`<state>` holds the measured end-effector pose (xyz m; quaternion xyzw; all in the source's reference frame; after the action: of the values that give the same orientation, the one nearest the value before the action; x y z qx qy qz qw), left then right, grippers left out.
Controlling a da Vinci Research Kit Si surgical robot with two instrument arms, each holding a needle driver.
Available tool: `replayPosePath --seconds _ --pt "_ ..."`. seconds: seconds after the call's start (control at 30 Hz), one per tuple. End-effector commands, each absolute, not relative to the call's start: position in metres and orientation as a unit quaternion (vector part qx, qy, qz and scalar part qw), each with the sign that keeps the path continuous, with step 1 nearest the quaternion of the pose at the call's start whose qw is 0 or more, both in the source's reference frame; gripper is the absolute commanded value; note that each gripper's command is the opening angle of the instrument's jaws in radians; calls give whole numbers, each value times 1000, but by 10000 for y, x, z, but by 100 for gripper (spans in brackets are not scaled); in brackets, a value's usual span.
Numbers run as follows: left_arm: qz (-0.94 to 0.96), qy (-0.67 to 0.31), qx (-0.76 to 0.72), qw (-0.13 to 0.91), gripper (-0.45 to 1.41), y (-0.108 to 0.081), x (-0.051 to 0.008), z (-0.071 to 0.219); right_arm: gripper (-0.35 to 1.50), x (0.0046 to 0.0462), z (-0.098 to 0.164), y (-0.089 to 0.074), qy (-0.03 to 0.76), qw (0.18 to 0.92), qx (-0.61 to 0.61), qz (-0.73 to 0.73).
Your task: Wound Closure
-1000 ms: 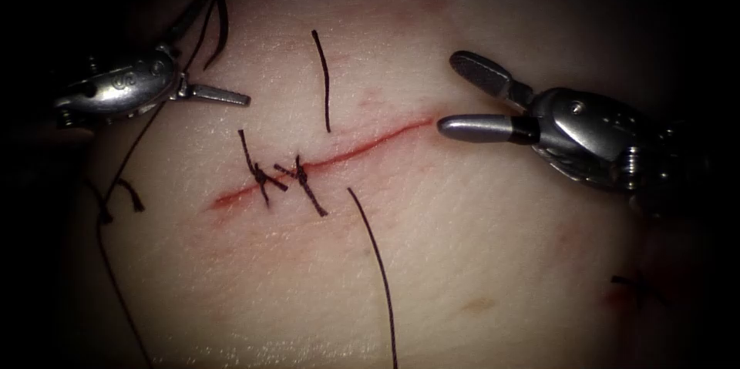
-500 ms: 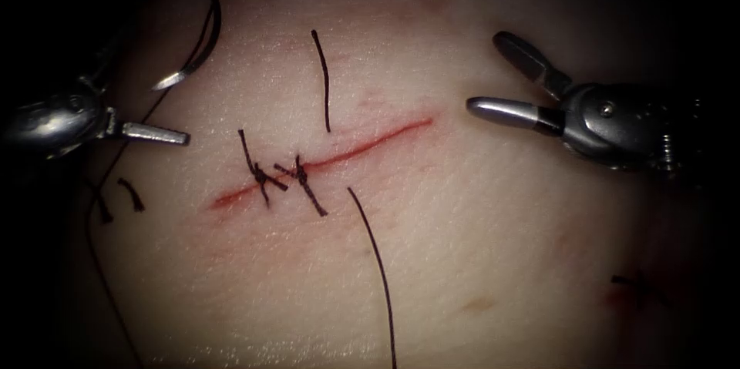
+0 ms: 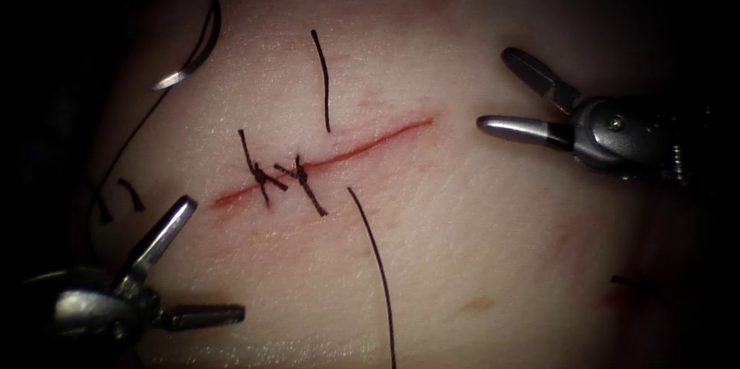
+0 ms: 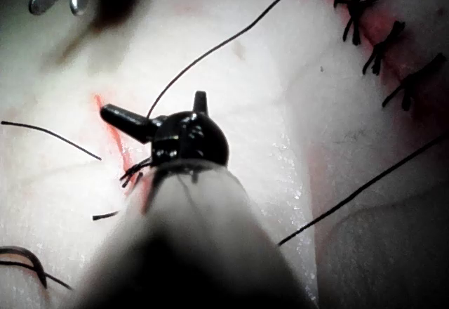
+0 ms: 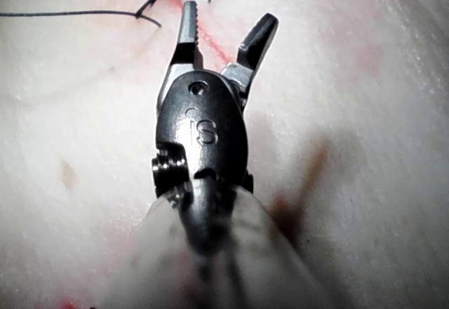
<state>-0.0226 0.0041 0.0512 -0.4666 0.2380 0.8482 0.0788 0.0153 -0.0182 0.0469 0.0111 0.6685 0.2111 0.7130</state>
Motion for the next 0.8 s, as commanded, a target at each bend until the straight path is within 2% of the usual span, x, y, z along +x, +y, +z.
replayPosePath --seconds 0.03,0.23,0.43,0.5,0.63,0.8 --pt "848 232 -472 73 95 40 -237 521 93 159 473 -189 669 712 12 211" --pt "840 261 -476 -1 111 28 -277 558 93 154 473 -190 671 711 15 208" --pt "823 233 -509 -91 121 18 -311 593 93 152 473 -190 672 711 16 207" --pt "816 227 -513 -138 137 16 -319 604 93 152 473 -191 674 710 17 205" --pt "813 235 -503 -179 137 11 -327 622 91 151 472 -194 676 708 18 202" --pt "793 232 -518 -219 126 4 -331 636 91 151 473 -194 678 707 19 201"
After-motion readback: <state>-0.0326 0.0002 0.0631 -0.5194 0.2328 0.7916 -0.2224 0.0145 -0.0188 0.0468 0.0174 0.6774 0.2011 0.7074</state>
